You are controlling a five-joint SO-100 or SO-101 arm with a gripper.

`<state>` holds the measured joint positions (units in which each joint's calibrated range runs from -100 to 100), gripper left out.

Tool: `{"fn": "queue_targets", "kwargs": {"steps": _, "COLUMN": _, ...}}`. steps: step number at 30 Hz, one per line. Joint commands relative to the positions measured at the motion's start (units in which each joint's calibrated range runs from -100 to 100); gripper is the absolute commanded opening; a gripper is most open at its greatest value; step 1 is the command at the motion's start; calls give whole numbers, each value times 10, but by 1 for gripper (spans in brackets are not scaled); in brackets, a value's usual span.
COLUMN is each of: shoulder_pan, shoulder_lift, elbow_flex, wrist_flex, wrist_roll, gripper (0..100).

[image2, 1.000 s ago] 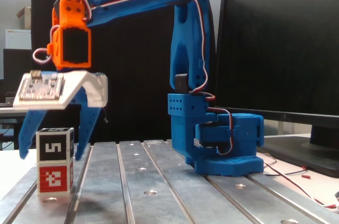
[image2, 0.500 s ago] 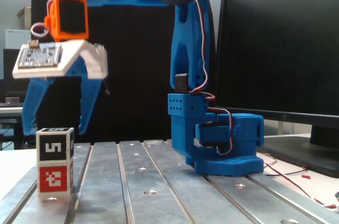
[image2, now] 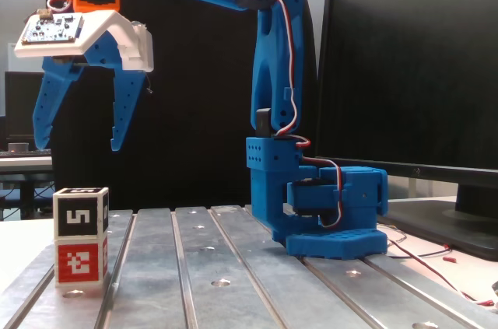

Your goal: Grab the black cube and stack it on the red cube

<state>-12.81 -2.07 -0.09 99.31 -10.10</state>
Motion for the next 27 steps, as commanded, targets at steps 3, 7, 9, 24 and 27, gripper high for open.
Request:
{"fn": "queue_targets", "kwargs": {"steps": 3, "shoulder_pan": 33, "shoulder_lift": -11, "elbow_flex": -22, "wrist_flex": -5, "wrist_roll": 50, "gripper": 27}}
{"fn": "queue_targets", "kwargs": {"steps": 7, "shoulder_pan": 53, "shoulder_lift": -12, "elbow_flex": -22, "wrist_flex": -7, "wrist_roll": 74, "gripper": 15}}
{"fn": "queue_targets", "kwargs": {"steps": 9, "shoulder_pan": 60, "shoulder_lift": -12, "elbow_flex": -19, "wrist_flex": -15, "wrist_roll": 84, "gripper": 14}}
{"fn": "queue_targets", "kwargs": {"steps": 24, "shoulder_pan": 63, "shoulder_lift": -136, "elbow_flex": 159, "wrist_flex": -131, "wrist_roll": 99, "gripper": 14}}
{"fn": "queue_targets", "kwargs": {"steps": 27, "shoulder_pan": 61, "shoulder_lift": -186, "elbow_flex": 237, "wrist_flex": -176, "wrist_roll": 99, "gripper": 13}}
